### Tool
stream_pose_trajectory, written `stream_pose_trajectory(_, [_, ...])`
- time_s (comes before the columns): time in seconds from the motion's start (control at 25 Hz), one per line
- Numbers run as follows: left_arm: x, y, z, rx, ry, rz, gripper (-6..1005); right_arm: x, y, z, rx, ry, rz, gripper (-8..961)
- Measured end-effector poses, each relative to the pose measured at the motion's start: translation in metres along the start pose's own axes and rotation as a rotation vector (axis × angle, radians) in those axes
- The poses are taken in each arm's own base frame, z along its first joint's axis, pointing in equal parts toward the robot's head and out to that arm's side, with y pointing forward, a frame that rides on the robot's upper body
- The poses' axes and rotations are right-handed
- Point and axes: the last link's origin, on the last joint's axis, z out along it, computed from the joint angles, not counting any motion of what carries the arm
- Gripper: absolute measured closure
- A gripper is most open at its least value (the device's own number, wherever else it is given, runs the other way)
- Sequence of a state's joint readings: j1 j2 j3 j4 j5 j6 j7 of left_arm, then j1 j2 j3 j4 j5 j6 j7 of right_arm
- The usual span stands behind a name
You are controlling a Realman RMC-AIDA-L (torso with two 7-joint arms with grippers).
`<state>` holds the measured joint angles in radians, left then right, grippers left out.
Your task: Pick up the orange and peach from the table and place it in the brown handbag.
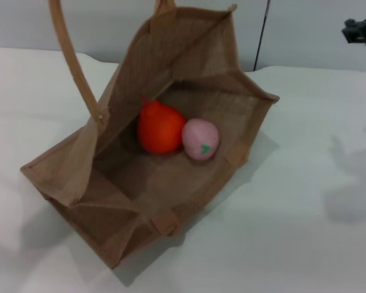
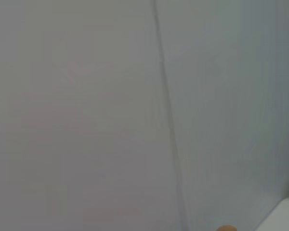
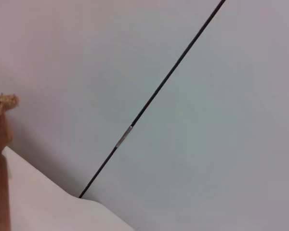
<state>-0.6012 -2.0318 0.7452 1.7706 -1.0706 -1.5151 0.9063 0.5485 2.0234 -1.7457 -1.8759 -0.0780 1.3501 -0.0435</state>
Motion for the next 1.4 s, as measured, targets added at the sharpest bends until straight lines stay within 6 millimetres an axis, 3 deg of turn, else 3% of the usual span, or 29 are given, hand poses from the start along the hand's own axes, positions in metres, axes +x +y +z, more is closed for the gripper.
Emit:
stream_pose_trajectory(0.08, [0.0,0.003,0.002,-0.057,0.034,-0.024,659,0.0,0.0,0.003,0.0,-0.002,0.008,159])
stream_pose_trajectory(0.36, [0.0,0.001,-0.008,-0.195,0.223,-0.092,510,0.002,0.001,0.017,0.0,-0.013,0.034,159])
stream_pose_trajectory(0.56, [-0.015,-0.016,-0.02,-0.113,0.284,-0.131,383,0.003,0.001,0.025,0.005,-0.044,0.07,159])
stream_pose_trajectory(0.72, [-0.043,-0.032,-0.022,-0.004,0.287,-0.154,215,0.01,0.003,0.038,-0.004,-0.14,0.143,159])
stream_pose_trajectory(0.92, [-0.084,-0.039,-0.013,0.039,0.299,-0.129,119,0.017,0.004,0.05,-0.01,-0.252,0.175,159])
stream_pose_trajectory(1.16, [-0.149,-0.028,0.015,0.068,0.346,-0.077,121,0.041,0.014,0.086,-0.037,-0.342,0.186,159])
stream_pose_trajectory(1.24, [-0.168,-0.023,0.024,0.096,0.358,-0.082,121,0.054,0.016,0.099,-0.044,-0.361,0.193,159])
stream_pose_trajectory(1.28, [-0.178,-0.02,0.03,0.117,0.362,-0.092,122,0.071,0.017,0.111,-0.048,-0.365,0.205,159])
stream_pose_trajectory(1.4, [-0.198,-0.012,0.044,0.167,0.364,-0.109,122,0.085,0.016,0.119,-0.046,-0.376,0.222,159])
